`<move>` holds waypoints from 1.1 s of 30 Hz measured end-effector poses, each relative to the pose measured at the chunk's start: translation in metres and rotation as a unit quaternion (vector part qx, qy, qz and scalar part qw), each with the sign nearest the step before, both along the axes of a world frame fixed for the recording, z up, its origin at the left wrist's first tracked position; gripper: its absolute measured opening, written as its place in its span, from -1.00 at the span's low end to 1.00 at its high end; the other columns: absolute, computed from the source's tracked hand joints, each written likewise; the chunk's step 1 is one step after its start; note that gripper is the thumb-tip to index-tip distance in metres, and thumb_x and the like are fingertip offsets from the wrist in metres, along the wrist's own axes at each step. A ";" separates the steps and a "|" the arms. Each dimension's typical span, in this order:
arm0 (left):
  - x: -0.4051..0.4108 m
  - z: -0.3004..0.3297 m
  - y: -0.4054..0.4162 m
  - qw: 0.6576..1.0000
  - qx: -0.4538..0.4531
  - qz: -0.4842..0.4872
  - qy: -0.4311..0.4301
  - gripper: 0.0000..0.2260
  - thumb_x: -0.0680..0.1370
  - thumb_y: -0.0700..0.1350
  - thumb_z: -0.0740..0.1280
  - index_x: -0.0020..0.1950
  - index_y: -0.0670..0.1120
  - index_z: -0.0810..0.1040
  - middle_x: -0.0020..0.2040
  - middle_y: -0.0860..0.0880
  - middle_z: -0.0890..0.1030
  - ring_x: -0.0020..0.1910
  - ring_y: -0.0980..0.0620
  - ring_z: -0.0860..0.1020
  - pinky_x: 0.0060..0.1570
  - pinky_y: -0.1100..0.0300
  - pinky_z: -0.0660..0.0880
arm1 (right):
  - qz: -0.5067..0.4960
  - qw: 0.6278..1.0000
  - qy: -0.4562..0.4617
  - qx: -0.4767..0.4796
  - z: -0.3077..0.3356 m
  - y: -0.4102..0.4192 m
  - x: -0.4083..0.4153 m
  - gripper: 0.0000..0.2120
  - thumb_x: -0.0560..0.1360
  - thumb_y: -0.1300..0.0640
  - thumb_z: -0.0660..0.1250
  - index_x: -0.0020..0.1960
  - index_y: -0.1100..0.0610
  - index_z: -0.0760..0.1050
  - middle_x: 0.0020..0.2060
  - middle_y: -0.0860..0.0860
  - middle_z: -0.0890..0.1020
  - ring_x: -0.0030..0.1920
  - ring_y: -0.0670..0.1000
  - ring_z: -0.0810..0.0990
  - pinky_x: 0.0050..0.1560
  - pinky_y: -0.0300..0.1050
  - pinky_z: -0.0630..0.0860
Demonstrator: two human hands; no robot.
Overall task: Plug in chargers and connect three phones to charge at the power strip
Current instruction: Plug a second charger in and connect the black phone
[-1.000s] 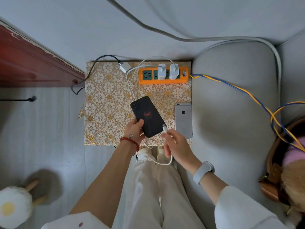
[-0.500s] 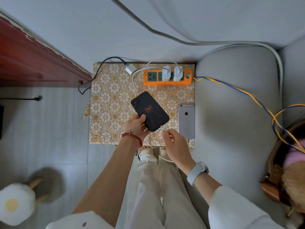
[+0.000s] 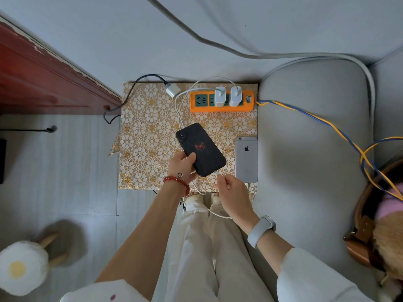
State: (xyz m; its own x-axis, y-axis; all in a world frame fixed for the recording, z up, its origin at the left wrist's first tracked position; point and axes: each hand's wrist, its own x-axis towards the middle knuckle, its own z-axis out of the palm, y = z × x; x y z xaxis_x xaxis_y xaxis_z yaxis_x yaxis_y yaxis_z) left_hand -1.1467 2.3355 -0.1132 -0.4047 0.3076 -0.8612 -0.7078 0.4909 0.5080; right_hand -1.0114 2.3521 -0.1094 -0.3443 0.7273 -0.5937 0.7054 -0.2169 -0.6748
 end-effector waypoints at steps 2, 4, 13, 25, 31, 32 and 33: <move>0.002 0.000 0.000 1.000 -0.004 0.001 0.005 -0.77 0.55 -0.27 0.17 0.19 -0.23 0.43 0.04 -0.17 0.53 -0.03 -0.12 0.54 -0.24 0.11 0.54 | -0.016 1.000 0.004 -0.013 0.000 0.001 0.002 -0.61 0.54 0.12 0.14 -0.46 0.16 0.24 -0.47 0.20 0.38 -0.38 0.03 0.35 -0.34 -0.11 0.26; 0.005 0.000 0.000 1.000 -0.004 -0.001 0.014 -0.78 0.54 -0.27 0.18 0.17 -0.23 0.45 0.04 -0.17 0.54 -0.04 -0.12 0.55 -0.28 0.13 0.54 | -0.029 0.999 0.010 -0.023 0.000 0.002 0.003 -0.63 0.54 0.13 0.13 -0.37 0.33 0.35 -0.41 0.31 0.45 -0.36 0.05 0.37 -0.31 -0.11 0.28; 0.007 0.000 0.000 1.000 -0.001 0.017 -0.025 -0.81 0.55 -0.27 0.17 0.14 -0.24 0.46 0.05 -0.19 0.54 -0.13 -0.07 0.56 -0.26 0.11 0.54 | -0.007 1.000 0.017 -0.024 0.000 0.009 0.002 -0.62 0.53 0.11 0.16 -0.33 0.37 0.37 -0.33 0.39 0.52 -0.36 0.08 0.37 -0.30 -0.09 0.28; 0.012 -0.015 -0.015 0.996 -0.035 -0.071 -0.051 -0.87 0.55 -0.26 0.18 0.08 -0.20 0.45 -0.19 -0.11 0.56 -0.26 -0.04 0.56 -0.43 0.24 0.59 | 0.056 0.998 -0.029 -0.024 -0.008 -0.003 0.014 -0.57 0.54 0.11 0.14 -0.51 0.06 0.25 -0.54 -0.03 0.41 -0.47 -0.03 0.36 -0.37 -0.10 0.28; 0.018 -0.039 -0.013 0.989 -0.044 -0.142 0.002 -0.81 0.57 -0.24 0.14 0.14 -0.08 0.44 -0.10 -0.07 0.57 -0.16 -0.05 0.58 -0.28 0.16 0.61 | 0.182 0.976 -0.118 -0.021 -0.013 0.012 0.024 -0.67 0.55 0.05 0.06 -0.21 0.21 0.47 -0.28 0.13 0.60 -0.20 0.15 0.56 -0.21 -0.07 0.43; 0.021 -0.043 -0.011 0.982 -0.050 -0.180 0.036 -0.79 0.56 -0.24 0.14 0.15 -0.07 0.44 -0.06 -0.08 0.58 -0.11 -0.07 0.57 -0.14 0.08 0.60 | 0.197 0.971 -0.135 -0.006 -0.014 0.015 0.029 -0.71 0.55 0.07 0.05 -0.15 0.19 0.48 -0.22 0.10 0.61 -0.15 0.14 0.56 -0.22 -0.11 0.39; 0.024 -0.046 -0.009 0.971 -0.055 -0.221 0.070 -0.78 0.56 -0.23 0.13 0.17 -0.08 0.44 -0.03 -0.10 0.58 -0.07 -0.09 0.56 -0.02 0.03 0.56 | 0.207 0.967 -0.147 0.018 -0.016 0.019 0.034 -0.74 0.54 0.10 0.05 -0.10 0.17 0.48 -0.16 0.09 0.61 -0.10 0.13 0.56 -0.22 -0.13 0.37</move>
